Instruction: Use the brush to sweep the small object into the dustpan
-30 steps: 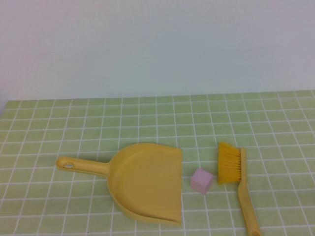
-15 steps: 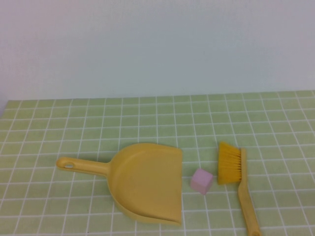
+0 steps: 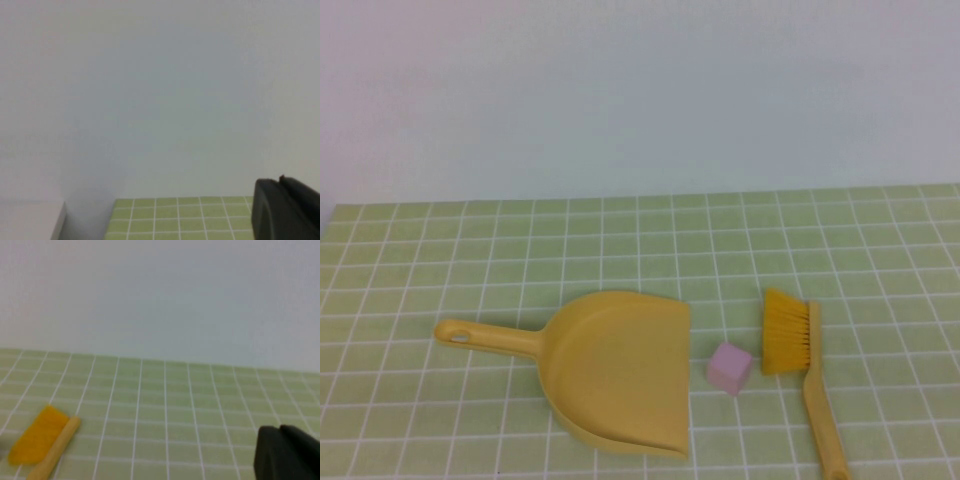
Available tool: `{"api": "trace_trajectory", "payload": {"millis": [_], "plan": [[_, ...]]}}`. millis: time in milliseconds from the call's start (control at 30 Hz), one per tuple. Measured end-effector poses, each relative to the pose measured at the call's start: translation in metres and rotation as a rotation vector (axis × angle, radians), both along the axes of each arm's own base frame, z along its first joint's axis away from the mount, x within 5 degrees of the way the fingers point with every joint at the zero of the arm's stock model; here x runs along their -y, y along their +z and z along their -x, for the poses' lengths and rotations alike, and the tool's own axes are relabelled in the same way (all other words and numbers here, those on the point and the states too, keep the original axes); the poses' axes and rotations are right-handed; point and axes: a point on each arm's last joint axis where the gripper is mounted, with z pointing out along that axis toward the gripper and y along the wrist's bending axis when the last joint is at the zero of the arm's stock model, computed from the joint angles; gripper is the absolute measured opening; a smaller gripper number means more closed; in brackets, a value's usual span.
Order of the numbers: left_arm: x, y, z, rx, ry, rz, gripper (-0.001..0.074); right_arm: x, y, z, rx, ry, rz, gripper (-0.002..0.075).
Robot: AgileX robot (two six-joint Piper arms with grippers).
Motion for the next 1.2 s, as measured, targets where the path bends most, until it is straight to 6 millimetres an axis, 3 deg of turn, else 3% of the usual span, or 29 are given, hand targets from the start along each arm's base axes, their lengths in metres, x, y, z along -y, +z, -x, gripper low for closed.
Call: {"api": "trace_trajectory", "payload": {"millis": [167, 333, 633, 833, 1067, 1200], "plan": [[0.0, -0.006, -0.002, -0.029, -0.001, 0.024, -0.0004, -0.006, 0.015, -0.029, -0.261, 0.081, 0.044, -0.0002], [0.0, -0.006, -0.002, -0.025, -0.003, 0.039, -0.0004, -0.019, 0.013, -0.069, -0.589, 0.285, 0.125, -0.0002], [0.0, -0.006, -0.002, -0.026, -0.006, 0.046, -0.0004, -0.039, -0.02, -0.166, -1.068, 0.45, 0.014, -0.0002], [0.0, -0.006, -0.002, -0.026, -0.007, 0.048, -0.0004, -0.088, -0.049, -0.221, -1.314, 0.448, 0.079, -0.0001], [0.0, -0.006, -0.002, -0.026, -0.007, 0.048, -0.0004, -0.158, -0.073, -0.236, -1.4, 0.482, 0.244, -0.0001], [0.0, -0.006, -0.002, -0.026, -0.007, 0.048, -0.0004, -0.172, -0.073, -0.236, -1.349, 0.442, 0.189, -0.0001]]}}
